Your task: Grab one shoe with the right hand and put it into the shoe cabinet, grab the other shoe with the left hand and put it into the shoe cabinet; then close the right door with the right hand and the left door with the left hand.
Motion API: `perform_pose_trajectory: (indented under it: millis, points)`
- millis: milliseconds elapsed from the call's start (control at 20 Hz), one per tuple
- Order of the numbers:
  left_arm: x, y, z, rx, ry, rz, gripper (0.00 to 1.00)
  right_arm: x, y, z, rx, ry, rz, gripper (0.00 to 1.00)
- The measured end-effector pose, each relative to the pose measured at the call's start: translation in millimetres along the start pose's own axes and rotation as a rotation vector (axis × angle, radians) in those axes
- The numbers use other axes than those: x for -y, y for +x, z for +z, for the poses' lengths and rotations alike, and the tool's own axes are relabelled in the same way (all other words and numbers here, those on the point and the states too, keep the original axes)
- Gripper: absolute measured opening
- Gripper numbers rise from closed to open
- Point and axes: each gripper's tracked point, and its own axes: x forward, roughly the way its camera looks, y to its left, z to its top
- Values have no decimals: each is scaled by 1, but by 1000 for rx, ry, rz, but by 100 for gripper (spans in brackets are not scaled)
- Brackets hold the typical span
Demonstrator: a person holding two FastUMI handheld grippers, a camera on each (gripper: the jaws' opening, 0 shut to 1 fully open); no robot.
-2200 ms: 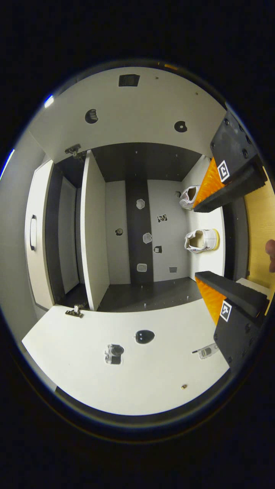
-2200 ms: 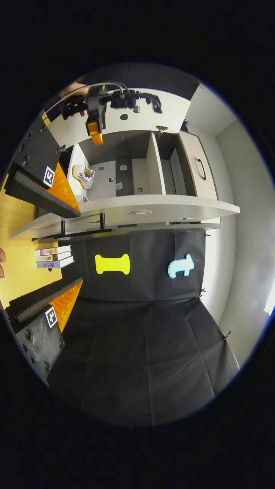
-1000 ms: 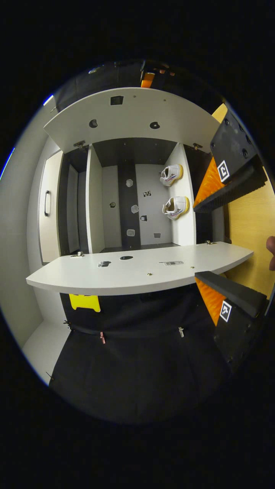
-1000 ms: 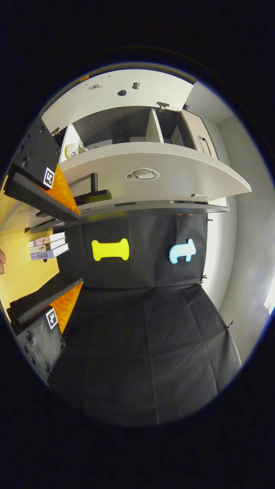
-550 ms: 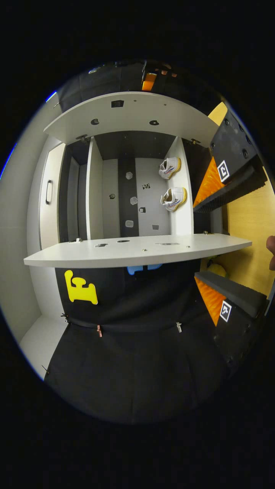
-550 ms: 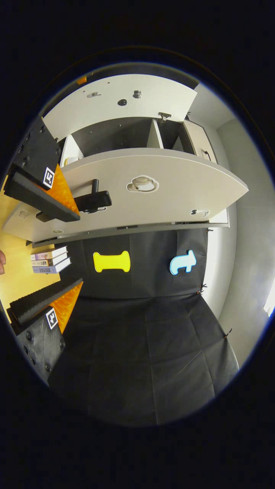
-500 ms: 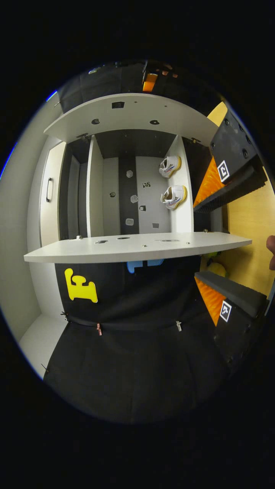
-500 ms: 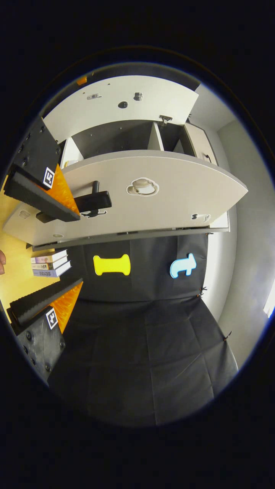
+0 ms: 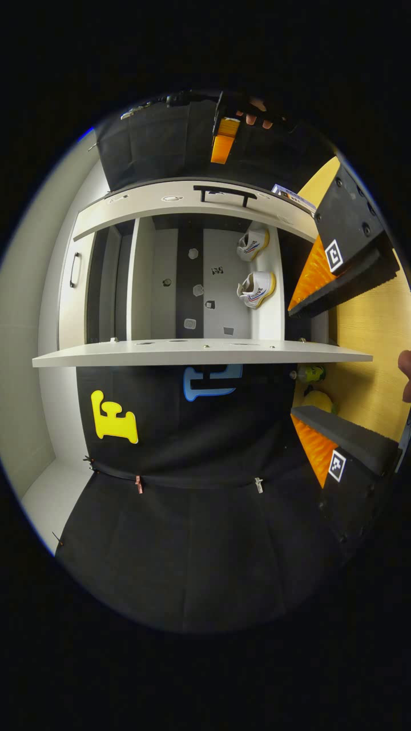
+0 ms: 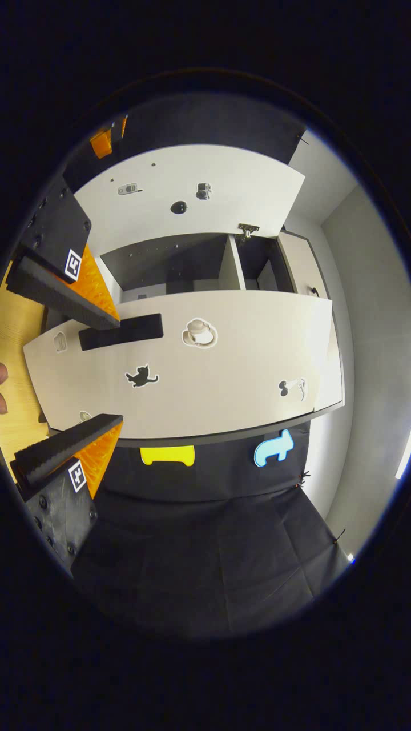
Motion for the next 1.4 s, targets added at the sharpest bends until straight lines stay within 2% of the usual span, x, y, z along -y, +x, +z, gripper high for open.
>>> perform_pose_trajectory:
  millis: [300,700,950,1050,1400]
  points:
    - [-40,26,2,17,-11,28,97,-36,-31,-18,-47,50,59,98]
    - [-98,76,24,65,-11,86,97,-33,-49,-28,-75,49,38,98]
    - [-90,101,32,76,37,59,95,-20,-55,-22,-67,24,15,97]
    - [-88,101,34,86,46,71,93,-14,-56,-17,-63,23,8,97]
    - [-65,95,30,84,3,67,92,1,-59,-8,-50,27,1,98]
